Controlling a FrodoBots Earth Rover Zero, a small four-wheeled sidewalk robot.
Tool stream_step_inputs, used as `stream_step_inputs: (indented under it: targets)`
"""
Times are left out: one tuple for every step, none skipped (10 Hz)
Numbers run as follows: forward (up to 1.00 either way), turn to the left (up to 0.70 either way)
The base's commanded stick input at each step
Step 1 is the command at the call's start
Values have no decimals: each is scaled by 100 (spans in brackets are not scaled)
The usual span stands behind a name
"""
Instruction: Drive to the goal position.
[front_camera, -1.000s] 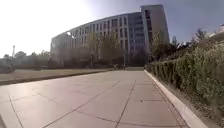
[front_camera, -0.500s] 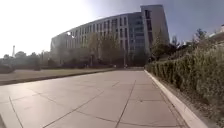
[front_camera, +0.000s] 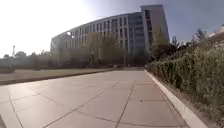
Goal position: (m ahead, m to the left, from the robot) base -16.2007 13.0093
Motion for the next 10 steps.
stream_step_inputs:
  targets:
    - [4, 0]
    - [4, 0]
    - [4, 0]
    - [4, 0]
    - [4, 0]
    - [4, 0]
    - [4, 0]
    - [4, 0]
    - [4, 0]
    - [4, 0]
